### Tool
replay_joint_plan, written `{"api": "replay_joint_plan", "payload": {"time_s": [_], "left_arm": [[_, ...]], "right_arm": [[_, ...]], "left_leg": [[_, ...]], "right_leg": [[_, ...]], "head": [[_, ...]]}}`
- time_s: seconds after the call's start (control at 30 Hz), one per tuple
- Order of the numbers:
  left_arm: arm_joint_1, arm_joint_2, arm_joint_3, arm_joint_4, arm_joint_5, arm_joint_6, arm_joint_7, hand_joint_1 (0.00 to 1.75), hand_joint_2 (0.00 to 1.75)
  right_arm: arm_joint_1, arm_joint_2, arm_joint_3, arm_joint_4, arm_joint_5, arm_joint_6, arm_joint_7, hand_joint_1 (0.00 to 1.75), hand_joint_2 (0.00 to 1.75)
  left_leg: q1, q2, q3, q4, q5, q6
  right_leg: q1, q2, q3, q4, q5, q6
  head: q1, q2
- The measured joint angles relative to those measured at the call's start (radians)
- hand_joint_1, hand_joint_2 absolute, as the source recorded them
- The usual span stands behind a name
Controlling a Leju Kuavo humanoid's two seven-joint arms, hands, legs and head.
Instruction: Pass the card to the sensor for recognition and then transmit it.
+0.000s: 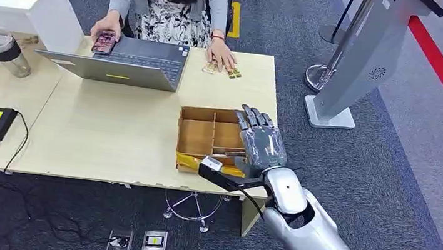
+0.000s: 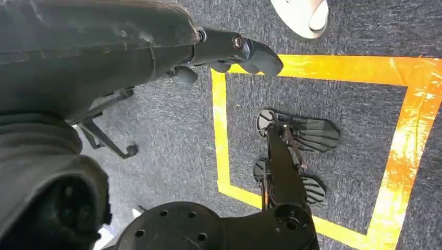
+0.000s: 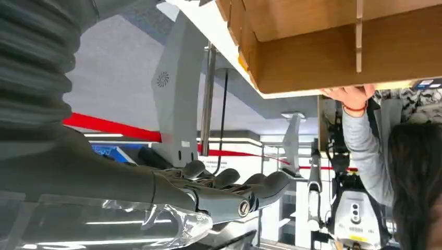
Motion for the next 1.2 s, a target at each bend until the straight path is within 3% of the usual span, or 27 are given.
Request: {"api": "replay_joint_plan", "payload": {"time_s": [0.53,1.2], "left_arm": [[0.001,-0.001,0.000,0.000,-0.004,-0.004,0.000,0.00,0.00],[0.002,0.000,0.005,0.000,-0.014,-0.023,-0.002,0.00,0.00]], "right_arm": [[-0.010,-0.005,-0.029,0.078,-0.015,-0.021,-0.008,0.00,1.75],[0.009,0.034,-0.028,0.131,-0.024,-0.039,-0.018,0.00,1.75]], "left_leg": [[0.000,0.000,0.000,0.000,0.000,0.000],[0.000,0.000,0.000,0.000,0.000,0.000]], "right_leg": [[0.000,0.000,0.000,0.000,0.000,0.000],[0.000,0.000,0.000,0.000,0.000,0.000]], "head": [[0.000,0.000],[0.000,0.000]]}}
